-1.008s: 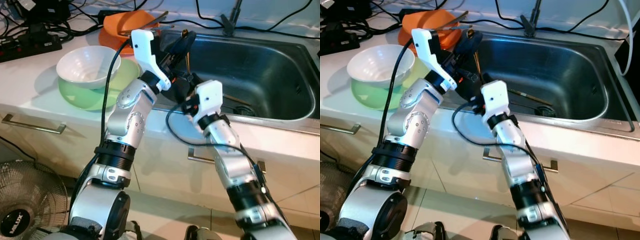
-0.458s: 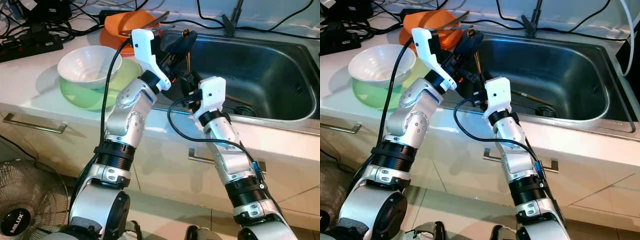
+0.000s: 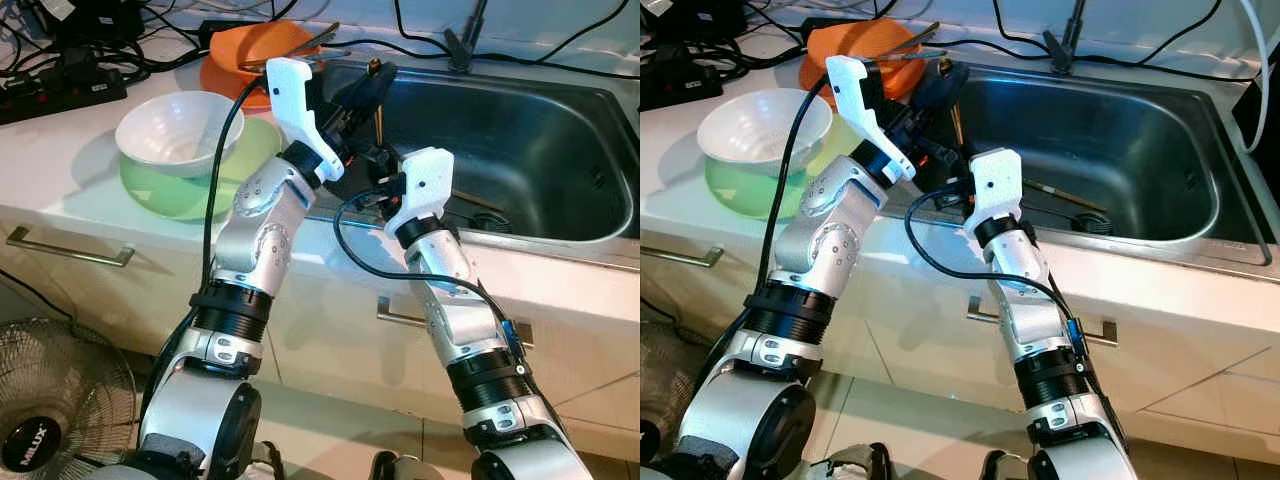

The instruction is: Kitchen organization

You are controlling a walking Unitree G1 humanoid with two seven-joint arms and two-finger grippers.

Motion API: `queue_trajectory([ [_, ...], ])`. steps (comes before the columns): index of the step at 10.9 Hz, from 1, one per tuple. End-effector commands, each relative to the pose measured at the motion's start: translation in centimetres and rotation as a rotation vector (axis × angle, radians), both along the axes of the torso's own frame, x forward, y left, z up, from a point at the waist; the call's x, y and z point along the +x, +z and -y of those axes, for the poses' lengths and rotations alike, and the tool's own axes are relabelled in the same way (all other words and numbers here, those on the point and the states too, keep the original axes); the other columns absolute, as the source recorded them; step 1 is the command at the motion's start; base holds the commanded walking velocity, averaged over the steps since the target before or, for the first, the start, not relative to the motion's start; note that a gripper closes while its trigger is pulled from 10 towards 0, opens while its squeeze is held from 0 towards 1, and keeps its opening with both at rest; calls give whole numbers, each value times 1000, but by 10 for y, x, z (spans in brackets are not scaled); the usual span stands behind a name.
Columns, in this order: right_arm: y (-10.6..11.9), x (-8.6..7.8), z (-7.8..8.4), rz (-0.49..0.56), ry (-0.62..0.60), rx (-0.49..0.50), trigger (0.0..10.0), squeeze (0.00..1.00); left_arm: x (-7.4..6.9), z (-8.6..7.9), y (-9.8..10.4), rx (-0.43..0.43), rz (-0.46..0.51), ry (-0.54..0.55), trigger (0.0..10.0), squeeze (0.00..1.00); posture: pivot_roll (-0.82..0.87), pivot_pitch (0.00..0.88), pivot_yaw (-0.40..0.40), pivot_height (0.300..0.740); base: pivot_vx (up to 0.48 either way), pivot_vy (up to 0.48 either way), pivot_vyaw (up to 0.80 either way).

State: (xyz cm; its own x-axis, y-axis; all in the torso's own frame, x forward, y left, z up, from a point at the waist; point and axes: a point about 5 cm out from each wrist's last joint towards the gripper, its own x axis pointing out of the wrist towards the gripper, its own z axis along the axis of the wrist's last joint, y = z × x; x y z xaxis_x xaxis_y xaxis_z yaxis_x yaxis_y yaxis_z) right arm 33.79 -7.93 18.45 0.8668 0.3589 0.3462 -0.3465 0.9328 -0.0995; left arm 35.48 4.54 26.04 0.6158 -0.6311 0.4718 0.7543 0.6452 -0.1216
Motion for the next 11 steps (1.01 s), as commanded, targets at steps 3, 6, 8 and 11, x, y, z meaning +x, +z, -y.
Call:
queue_trajectory([
  [3, 1, 4, 5, -1, -20, 16, 0, 0, -1, -1, -4, 6, 1, 18, 10000, 1000, 72, 98, 34, 740, 0, 0, 0],
  [6, 2, 8, 10, 3, -45, 12, 0, 0, -1, -2, 0, -17, 10, 15, 10000, 1000, 77, 93, 30, 740, 0, 0, 0],
  [8, 5, 14, 15, 9, -76, 12, 0, 0, -2, -4, 2, -40, 10, 15, 10000, 1000, 79, 92, 27, 740, 0, 0, 0],
  [11, 11, 30, 27, 2, -153, 7, 0, 0, -7, -13, 1, -82, 1, 28, 10000, 0, 80, 92, 28, 740, 0, 0, 0],
])
